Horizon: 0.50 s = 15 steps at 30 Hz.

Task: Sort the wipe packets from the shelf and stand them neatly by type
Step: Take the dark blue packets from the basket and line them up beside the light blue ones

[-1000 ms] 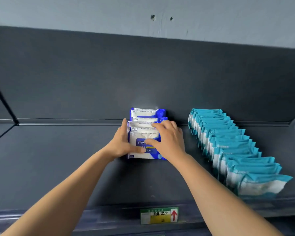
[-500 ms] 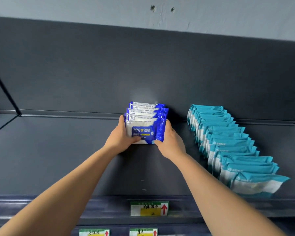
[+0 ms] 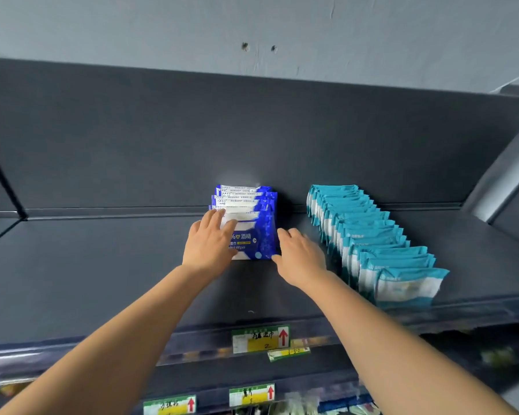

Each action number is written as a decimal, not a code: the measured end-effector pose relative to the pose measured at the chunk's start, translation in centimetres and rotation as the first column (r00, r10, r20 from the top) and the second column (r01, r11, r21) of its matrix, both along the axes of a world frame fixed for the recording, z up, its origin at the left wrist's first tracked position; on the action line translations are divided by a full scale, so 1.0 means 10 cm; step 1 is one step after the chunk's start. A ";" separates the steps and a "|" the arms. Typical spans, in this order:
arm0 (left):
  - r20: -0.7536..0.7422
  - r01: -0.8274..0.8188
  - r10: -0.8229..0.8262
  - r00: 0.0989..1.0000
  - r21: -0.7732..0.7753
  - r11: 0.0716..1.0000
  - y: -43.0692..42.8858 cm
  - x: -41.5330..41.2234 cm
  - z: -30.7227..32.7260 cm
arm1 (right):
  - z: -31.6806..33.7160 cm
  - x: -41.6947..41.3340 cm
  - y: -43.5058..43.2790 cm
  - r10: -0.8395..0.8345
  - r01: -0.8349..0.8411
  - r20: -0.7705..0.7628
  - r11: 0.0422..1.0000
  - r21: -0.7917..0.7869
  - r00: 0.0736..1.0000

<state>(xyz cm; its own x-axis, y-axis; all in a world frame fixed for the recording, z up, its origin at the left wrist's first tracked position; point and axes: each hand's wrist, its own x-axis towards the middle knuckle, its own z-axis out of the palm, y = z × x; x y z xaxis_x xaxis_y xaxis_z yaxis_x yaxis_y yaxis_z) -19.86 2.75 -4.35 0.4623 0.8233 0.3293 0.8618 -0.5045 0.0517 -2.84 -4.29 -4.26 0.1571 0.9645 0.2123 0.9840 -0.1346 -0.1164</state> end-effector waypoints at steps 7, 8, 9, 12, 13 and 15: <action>-0.077 0.201 -0.200 0.977 0.013 0.979 -0.26 -0.09 0.11 | 0.15 -0.20 -0.67 -0.143 0.138 0.134 0.989 0.050 0.981; -0.094 0.235 -0.232 0.968 0.022 0.972 -0.32 -0.10 0.13 | 0.16 -0.23 -0.81 -0.180 0.173 0.138 0.983 0.061 0.974; -0.117 0.272 -0.266 0.957 0.036 0.962 -0.39 -0.10 0.14 | 0.16 -0.27 -0.97 -0.218 0.209 0.142 0.975 0.074 0.966; -0.164 0.383 -0.370 0.915 0.057 0.922 -0.64 -0.06 0.17 | 0.16 -0.35 -1.43 -0.329 0.316 0.155 0.943 0.105 0.931; -0.167 0.416 -0.403 0.900 0.053 0.908 -0.74 -0.03 0.17 | 0.16 -0.37 -1.60 -0.368 0.355 0.158 0.929 0.105 0.916; -0.173 0.473 -0.459 0.871 0.046 0.880 -0.97 0.05 0.19 | 0.15 -0.39 -1.94 -0.439 0.430 0.168 0.898 0.088 0.882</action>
<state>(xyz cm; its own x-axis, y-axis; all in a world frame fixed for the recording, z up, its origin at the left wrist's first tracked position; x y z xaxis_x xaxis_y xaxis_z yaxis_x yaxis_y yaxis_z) -19.37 -6.91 -2.48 0.8353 0.4721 0.2817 0.5190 -0.8461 -0.1211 -6.72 -23.72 -2.73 0.5134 0.7963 0.3200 0.8326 -0.5526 0.0392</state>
